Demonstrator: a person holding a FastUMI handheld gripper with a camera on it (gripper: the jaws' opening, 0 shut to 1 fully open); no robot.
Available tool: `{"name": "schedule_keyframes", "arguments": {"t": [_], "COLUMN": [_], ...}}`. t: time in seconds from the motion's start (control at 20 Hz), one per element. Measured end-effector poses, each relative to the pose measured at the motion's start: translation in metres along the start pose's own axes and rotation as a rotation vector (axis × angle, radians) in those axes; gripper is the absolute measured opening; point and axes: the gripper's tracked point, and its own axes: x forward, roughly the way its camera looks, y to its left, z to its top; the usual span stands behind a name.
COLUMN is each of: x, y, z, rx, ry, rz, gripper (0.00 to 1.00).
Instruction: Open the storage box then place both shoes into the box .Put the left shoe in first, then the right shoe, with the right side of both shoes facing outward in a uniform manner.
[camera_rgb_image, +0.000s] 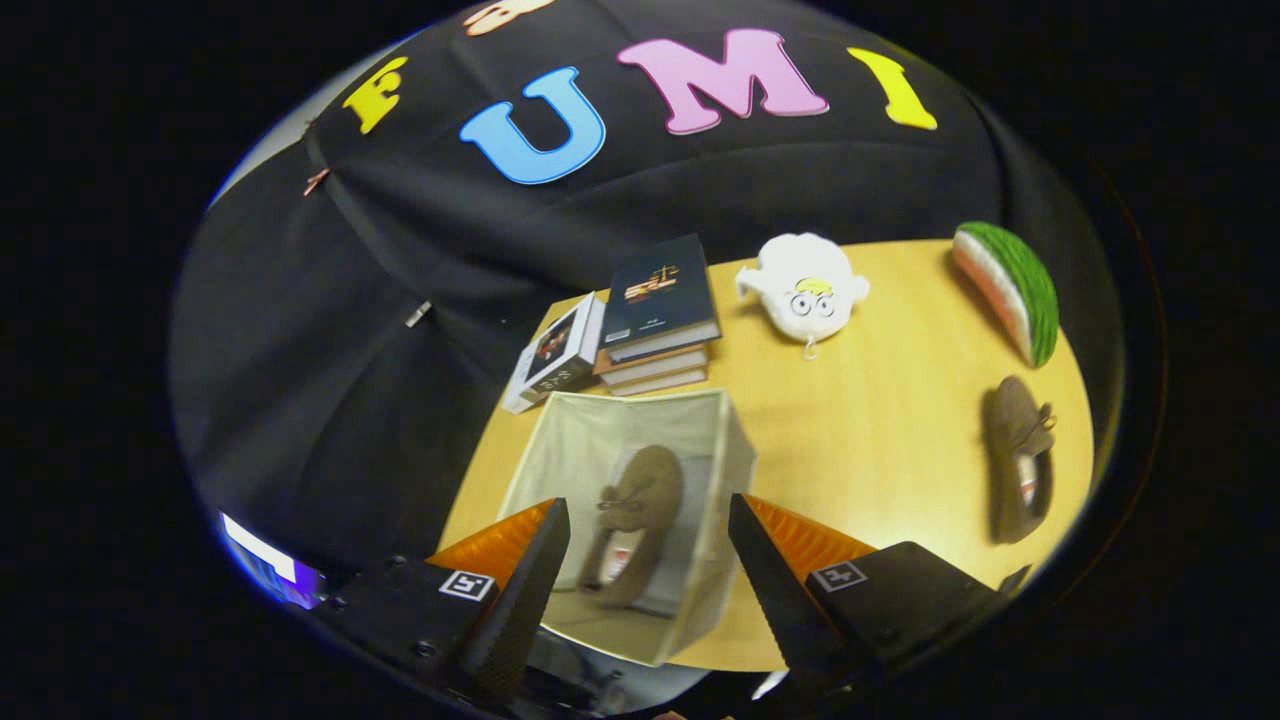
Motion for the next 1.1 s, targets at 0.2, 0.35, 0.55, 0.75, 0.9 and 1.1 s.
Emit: {"name": "schedule_keyframes", "arguments": {"t": [0.2,0.35,0.55,0.75,0.9,1.1], "x": [-0.038,-0.056,-0.074,-0.09,-0.087,-0.076], "y": [-0.064,-0.116,-0.183,-0.241,-0.28,-0.327], "z": [0.003,-0.001,-0.009,-0.012,-0.018,-0.027], "rx": [-0.022,0.0,-0.032,-0.113,-0.099,-0.087], "ry": [-0.062,-0.07,-0.064,-0.076,-0.048,-0.012], "rz": [-0.068,-0.124,-0.192,-0.271,-0.299,-0.321], "gripper": [0.98,0.98,0.99,0.99,0.99,0.99]}}
